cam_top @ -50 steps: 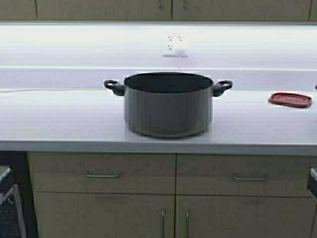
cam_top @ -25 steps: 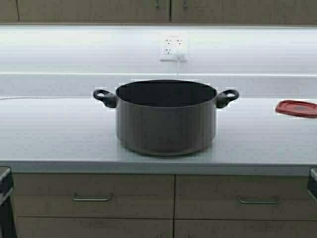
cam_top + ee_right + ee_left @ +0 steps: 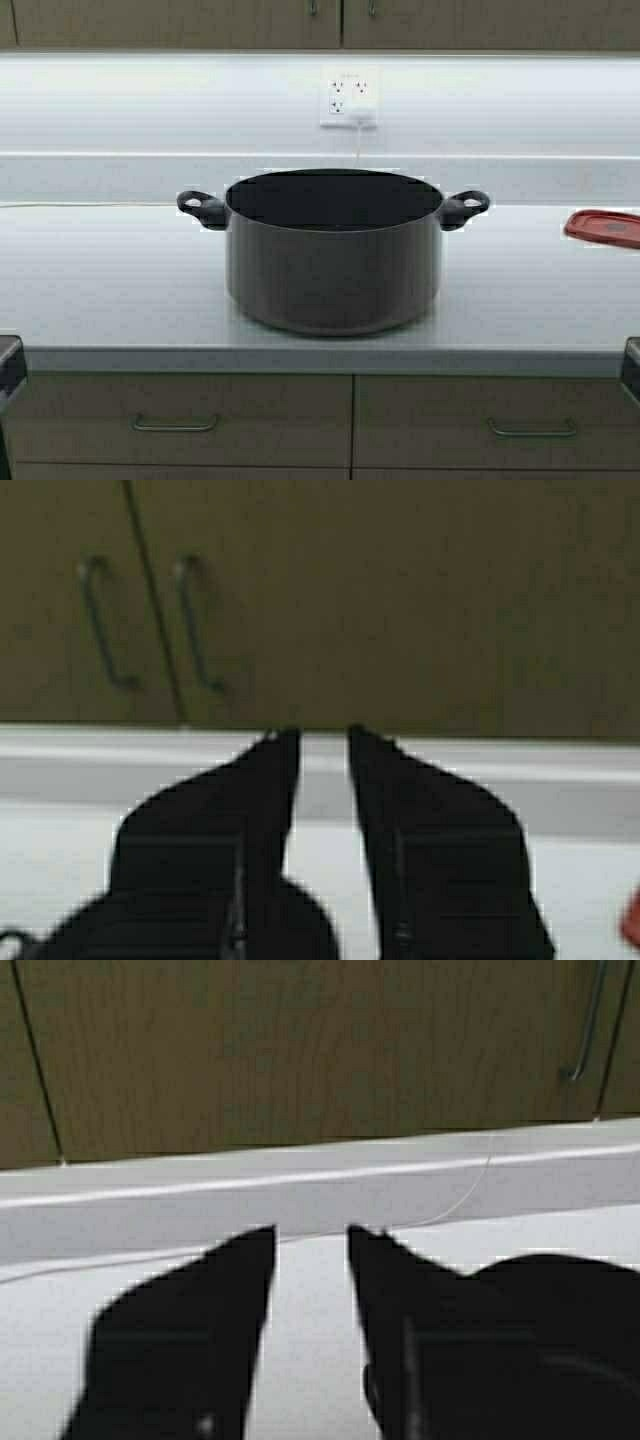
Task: Open the cabinet, put the pot inside, then close it
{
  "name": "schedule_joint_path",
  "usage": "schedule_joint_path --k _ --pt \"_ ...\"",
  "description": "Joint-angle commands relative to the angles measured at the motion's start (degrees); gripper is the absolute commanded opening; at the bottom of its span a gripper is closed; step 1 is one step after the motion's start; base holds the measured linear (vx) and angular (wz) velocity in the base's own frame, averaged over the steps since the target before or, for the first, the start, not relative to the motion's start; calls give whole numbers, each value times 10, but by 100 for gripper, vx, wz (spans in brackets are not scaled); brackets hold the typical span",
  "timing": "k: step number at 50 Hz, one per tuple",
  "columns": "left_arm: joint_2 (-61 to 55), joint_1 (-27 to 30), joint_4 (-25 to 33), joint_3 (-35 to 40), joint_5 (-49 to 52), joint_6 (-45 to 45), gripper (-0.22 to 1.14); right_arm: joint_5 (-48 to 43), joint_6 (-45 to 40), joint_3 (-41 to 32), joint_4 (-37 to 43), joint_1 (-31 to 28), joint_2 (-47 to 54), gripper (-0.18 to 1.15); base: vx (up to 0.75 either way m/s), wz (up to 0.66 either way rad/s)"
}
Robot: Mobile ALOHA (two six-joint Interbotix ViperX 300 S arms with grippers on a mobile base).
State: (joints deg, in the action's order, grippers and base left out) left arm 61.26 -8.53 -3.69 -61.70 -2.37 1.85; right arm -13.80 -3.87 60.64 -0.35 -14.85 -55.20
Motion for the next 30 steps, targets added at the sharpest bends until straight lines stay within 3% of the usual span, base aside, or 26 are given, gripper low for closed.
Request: schedule_joint_path --k 1,7,19,30 --pt "-25 -34 -9 56 0 -5 98 -6 11 -74 -2 -45 47 101 5 0" --pt "-75 -51 -14 80 -17 -8 102 -8 26 -126 1 -64 121 104 4 -1" --pt "-205 -83 -12 93 -148 -9 102 -83 50 -178 32 -114 270 103 1 0" --pt "-369 -155 11 156 -211 -13 102 -127 164 -244 145 -147 387 103 -1 0"
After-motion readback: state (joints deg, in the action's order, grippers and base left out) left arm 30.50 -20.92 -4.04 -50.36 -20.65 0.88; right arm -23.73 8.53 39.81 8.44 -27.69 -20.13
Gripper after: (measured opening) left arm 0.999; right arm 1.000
